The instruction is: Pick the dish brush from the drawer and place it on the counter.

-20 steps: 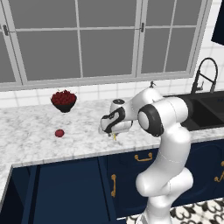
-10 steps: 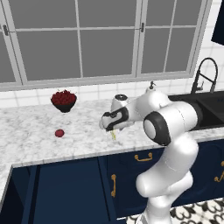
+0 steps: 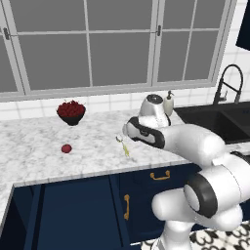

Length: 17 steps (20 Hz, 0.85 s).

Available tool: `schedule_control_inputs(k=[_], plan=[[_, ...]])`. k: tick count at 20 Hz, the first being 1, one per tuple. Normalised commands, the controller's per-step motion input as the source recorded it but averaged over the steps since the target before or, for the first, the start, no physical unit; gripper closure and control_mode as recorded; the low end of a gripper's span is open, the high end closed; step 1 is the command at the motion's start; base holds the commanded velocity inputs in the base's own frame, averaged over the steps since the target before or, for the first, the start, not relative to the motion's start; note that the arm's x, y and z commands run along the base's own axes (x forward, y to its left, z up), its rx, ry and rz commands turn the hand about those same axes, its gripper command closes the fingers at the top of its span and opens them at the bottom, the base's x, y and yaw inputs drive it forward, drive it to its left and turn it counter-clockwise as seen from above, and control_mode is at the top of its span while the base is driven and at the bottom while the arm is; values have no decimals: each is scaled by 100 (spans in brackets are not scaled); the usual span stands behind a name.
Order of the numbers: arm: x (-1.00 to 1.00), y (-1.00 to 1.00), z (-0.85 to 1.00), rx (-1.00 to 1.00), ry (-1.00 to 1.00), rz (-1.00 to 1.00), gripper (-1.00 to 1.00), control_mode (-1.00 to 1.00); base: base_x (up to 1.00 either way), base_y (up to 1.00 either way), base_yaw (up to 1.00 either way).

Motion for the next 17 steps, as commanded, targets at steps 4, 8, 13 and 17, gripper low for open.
schedule_control_inputs(k=[4, 8, 13, 17], plan=[[-95, -53, 100, 0, -2, 0, -100, -100, 0, 0, 0], [-100, -21, 97, 0, 0, 0, -100, -100, 0, 0, 0], [-100, 0, 62, 5, -11, 0, -100, -100, 0, 0, 0], [-100, 1, 55, 11, -24, 0, -100, -100, 0, 0, 0]])
